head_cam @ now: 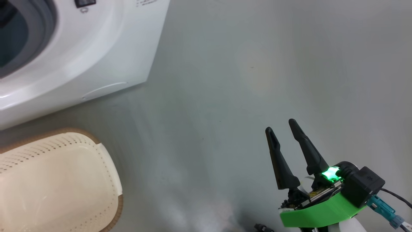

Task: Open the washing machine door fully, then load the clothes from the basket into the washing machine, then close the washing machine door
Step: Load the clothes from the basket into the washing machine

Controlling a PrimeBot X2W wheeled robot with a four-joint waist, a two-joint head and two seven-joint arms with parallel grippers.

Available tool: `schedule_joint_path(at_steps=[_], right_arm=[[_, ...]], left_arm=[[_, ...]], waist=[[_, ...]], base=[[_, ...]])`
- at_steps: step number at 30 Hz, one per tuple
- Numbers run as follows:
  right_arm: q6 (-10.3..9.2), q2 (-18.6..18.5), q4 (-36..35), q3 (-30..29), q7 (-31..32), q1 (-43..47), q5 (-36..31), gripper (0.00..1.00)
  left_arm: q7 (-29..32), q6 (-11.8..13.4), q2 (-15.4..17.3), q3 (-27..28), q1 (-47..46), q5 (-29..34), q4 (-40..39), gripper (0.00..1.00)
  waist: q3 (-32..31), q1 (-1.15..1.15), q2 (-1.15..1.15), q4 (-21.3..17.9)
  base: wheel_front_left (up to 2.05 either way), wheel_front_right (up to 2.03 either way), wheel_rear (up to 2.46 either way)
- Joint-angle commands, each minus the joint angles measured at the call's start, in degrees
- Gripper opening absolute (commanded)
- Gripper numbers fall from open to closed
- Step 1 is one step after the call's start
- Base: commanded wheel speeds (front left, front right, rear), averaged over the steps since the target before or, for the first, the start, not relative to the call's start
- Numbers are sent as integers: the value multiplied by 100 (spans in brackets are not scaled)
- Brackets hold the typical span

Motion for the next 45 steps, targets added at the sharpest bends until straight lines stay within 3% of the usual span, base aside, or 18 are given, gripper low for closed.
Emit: schedule_joint_path(at_steps=[1, 16, 36, 45], right_arm=[[31, -70, -85, 53, -45, -14, -38, 100], [31, -70, 183, -141, -45, -165, -220, 100], [31, -70, 737, -341, -45, -241, -267, 100], [31, -70, 878, -441, -45, -193, -298, 100]], left_arm=[[-173, -18, 196, 200, 60, -50, -61, 100], [-1366, -130, -298, 126, 796, -265, 0, 100], [-2057, -161, -717, -191, 1841, -456, 198, 100], [-2315, -124, -813, 68, 2447, -536, -174, 100]], waist=[[-97, 0, -1, 65], [-683, 0, -1, 526], [-1568, 0, -1, 1055], [-1898, 0, -1, 1231]], base=[[0, 0, 0], [0, 0, 0], [0, 0, 0], [0, 0, 0]])
